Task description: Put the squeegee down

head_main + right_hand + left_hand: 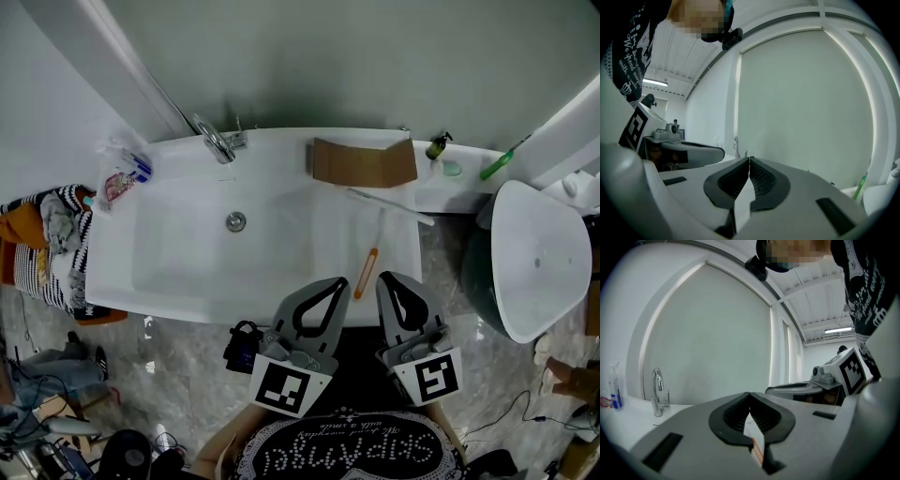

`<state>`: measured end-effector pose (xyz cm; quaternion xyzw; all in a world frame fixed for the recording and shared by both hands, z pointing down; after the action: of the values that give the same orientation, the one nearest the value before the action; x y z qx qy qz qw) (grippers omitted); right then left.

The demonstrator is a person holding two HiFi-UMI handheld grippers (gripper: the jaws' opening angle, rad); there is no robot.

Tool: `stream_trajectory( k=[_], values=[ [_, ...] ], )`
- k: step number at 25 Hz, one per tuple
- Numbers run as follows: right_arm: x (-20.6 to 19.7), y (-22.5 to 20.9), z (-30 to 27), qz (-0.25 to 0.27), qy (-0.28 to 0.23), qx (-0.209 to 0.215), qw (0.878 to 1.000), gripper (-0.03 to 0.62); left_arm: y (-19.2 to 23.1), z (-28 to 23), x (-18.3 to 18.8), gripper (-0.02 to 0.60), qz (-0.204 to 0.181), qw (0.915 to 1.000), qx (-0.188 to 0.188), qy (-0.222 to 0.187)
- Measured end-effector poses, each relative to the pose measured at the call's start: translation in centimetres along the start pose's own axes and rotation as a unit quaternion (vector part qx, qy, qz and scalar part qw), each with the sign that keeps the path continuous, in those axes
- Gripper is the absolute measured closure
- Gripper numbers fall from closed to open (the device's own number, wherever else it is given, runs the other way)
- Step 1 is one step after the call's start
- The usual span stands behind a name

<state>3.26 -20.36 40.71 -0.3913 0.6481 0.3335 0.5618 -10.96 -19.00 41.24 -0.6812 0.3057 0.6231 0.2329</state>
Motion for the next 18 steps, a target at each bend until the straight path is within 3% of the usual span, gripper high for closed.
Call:
stream_trajectory(
  k=[4, 18],
  values=[
    [-0.12, 0.28, -0.09, 0.0, 0.003, 0.0, 1.0, 0.574, 0.05, 0.14, -0.14, 0.577, -0.011, 0.9998, -0.012, 0.011],
    [-0.2, 0.44, -0.5, -0.001, 0.015, 0.002, 1.0, 0.574, 0.46, 0.44, -0.13, 0.577, 0.014, 0.9999, 0.003, -0.004]
  ],
)
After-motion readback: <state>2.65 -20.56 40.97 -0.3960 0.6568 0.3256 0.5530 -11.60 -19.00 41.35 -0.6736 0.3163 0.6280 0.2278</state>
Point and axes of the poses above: the fingertips, and each gripper's own axes: z backward along the fingers, y to its left, x out of its top, the point moved 8 cm from there along z, backward along the fingers, and after that the axes turned 10 degrees about -x, right-handed, at the moved point
